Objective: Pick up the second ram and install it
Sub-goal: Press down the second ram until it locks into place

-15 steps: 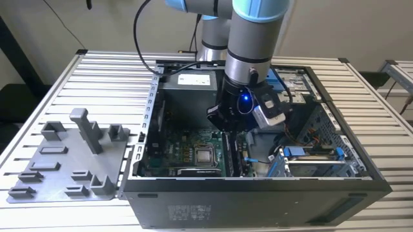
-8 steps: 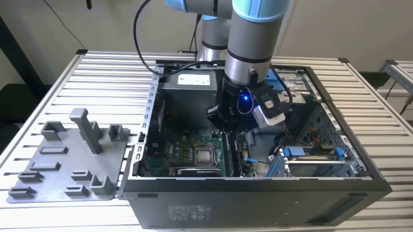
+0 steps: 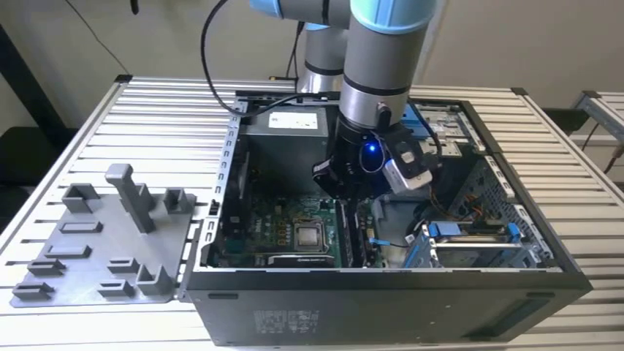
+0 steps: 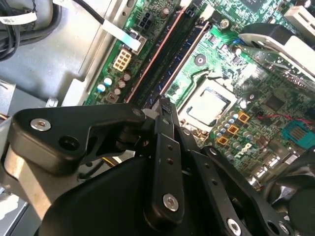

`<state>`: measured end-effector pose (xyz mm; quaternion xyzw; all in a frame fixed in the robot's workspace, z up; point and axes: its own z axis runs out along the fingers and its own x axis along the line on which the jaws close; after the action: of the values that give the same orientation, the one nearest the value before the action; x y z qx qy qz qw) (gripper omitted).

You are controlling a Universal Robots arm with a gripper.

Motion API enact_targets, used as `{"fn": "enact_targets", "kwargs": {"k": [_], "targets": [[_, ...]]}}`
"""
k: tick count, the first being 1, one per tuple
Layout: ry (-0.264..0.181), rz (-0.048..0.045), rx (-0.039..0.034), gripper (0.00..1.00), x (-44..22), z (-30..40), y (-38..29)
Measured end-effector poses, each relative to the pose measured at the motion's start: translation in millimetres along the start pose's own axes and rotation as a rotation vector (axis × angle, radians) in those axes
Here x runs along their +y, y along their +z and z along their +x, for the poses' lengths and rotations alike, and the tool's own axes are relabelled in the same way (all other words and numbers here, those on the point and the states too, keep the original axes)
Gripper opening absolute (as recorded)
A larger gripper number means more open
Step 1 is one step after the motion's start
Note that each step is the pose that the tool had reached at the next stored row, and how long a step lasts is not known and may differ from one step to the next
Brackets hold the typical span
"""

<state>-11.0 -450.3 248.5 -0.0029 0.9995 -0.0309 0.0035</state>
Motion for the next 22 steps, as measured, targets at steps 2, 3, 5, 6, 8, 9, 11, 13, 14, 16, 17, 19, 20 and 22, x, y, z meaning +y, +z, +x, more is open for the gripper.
{"fn": "enact_targets", "kwargs": {"k": [2,3,5,6,8,9,11,13,14,16,17,19,20,22], "targets": [[-0.024,-0.0002,-0.0015,0.11,0.0,0.0,0.0],[-0.037,-0.0003,-0.0023,0.11,0.0,0.0,0.0],[-0.064,-0.0005,-0.0039,0.11,0.0,0.0,0.0],[-0.076,-0.0005,-0.0047,0.11,0.0,0.0,0.0],[-0.103,-0.0007,-0.0064,0.11,0.0,0.0,0.0],[-0.117,-0.0008,-0.0072,0.11,0.0,0.0,0.0],[-0.141,-0.001,-0.0088,0.11,0.0,0.0,0.0],[-0.165,-0.001,-0.0101,0.11,0.0,0.0,0.0],[-0.177,-0.0011,-0.0109,0.11,0.0,0.0,0.0],[-0.201,-0.0014,-0.0124,0.11,0.0,0.0,0.0],[-0.213,-0.0014,-0.0132,0.11,0.0,0.0,0.0],[-0.239,-0.0016,-0.0148,0.11,0.0,0.0,0.0],[-0.254,-0.0016,-0.0157,0.11,0.0,0.0,0.0],[-0.289,-0.002,-0.0179,0.11,0.0,0.0,0.0]]}}
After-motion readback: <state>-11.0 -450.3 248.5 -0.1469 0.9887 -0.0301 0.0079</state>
